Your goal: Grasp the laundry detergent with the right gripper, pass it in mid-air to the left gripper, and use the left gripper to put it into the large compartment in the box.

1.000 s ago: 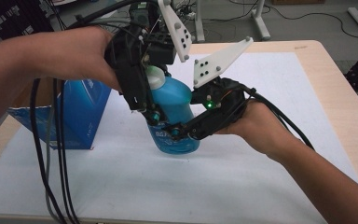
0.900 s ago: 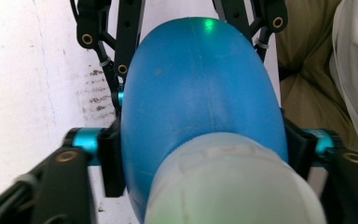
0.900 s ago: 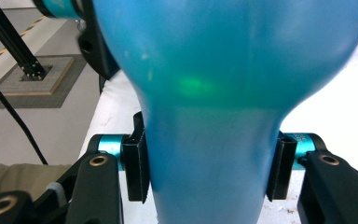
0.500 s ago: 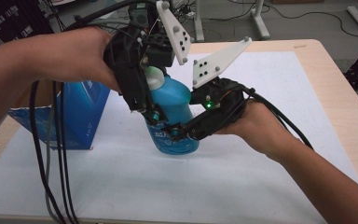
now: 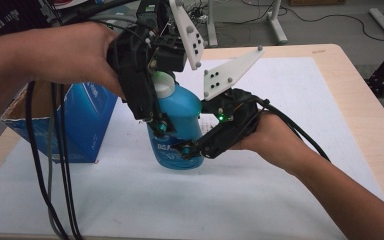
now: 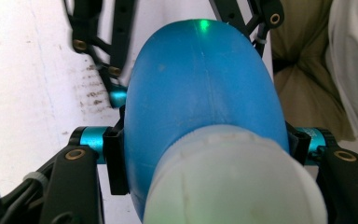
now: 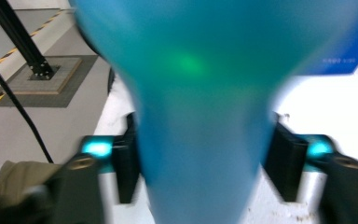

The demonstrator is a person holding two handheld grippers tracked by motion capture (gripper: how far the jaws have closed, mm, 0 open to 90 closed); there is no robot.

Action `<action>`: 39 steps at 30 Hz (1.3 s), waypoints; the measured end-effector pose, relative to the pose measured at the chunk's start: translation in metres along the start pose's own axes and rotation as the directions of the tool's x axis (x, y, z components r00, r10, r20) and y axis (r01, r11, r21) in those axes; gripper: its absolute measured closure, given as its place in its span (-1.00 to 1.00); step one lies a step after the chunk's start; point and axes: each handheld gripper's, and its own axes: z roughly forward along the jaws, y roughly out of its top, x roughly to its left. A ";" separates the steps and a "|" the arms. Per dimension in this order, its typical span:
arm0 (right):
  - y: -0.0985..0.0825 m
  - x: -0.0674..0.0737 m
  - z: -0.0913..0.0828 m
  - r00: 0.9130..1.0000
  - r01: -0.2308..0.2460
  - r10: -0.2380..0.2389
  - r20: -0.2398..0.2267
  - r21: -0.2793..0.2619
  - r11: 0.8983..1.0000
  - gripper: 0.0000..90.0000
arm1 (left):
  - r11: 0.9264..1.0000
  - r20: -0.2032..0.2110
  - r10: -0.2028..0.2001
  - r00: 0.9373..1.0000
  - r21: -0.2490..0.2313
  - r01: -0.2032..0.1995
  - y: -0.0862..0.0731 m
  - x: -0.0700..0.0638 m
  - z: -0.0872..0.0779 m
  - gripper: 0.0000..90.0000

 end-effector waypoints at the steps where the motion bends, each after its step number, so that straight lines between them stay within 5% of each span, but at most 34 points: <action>1: -0.002 0.000 -0.001 1.000 -0.008 0.008 0.003 -0.004 1.000 -0.41 | 1.000 0.001 -0.001 1.000 0.007 0.001 0.000 -0.001 -0.001 -0.16; 7: -0.010 -0.003 -0.006 0.997 -0.071 0.071 -0.014 -0.004 0.997 -0.74 | 0.999 -0.011 -0.048 0.999 0.026 0.048 -0.005 -0.002 -0.014 -0.16; 12: -0.010 -0.002 -0.013 0.997 -0.083 0.082 0.008 0.040 0.996 -0.74 | 0.993 -0.034 -0.113 0.993 0.014 0.114 -0.011 0.000 -0.029 -0.16; 15: -0.010 -0.003 -0.023 0.997 -0.074 0.073 0.013 0.067 0.995 -0.74 | 0.981 -0.061 -0.193 0.979 0.003 0.193 -0.016 0.003 -0.042 -0.16; 21: -0.009 -0.006 -0.051 0.999 -0.043 0.038 0.037 0.136 0.990 -0.74 | 0.969 -0.097 -0.247 0.964 -0.003 0.248 -0.021 0.006 -0.064 -0.16; 23: -0.007 -0.010 -0.059 0.997 -0.068 0.063 0.034 0.183 0.981 -0.77 | 0.966 -0.105 -0.257 0.961 0.002 0.258 -0.022 0.007 -0.071 -0.16; 24: -0.007 -0.011 -0.062 0.996 -0.077 0.066 0.056 0.208 0.975 -0.98 | 0.964 -0.109 -0.262 0.959 0.004 0.264 -0.022 0.008 -0.074 -0.17; 27: -0.006 -0.012 -0.071 0.994 -0.090 0.070 0.081 0.281 0.956 -0.99 | 0.957 -0.115 -0.287 0.951 0.006 0.290 -0.025 0.009 -0.084 -0.16; 31: -0.006 -0.011 -0.088 0.993 -0.073 0.040 0.114 0.307 0.949 -0.99 | 0.945 -0.116 -0.325 0.938 -0.002 0.327 -0.029 0.010 -0.096 -0.16; 33: -0.005 -0.012 -0.094 0.993 -0.093 0.065 0.097 0.325 0.941 -0.98 | 0.939 -0.117 -0.343 0.932 -0.006 0.344 -0.031 0.010 -0.102 -0.16; 39: -0.008 -0.009 -0.113 0.994 -0.072 0.034 0.102 0.396 0.915 -0.98 | 0.922 -0.119 -0.385 0.915 -0.003 0.388 -0.038 0.009 -0.116 -0.17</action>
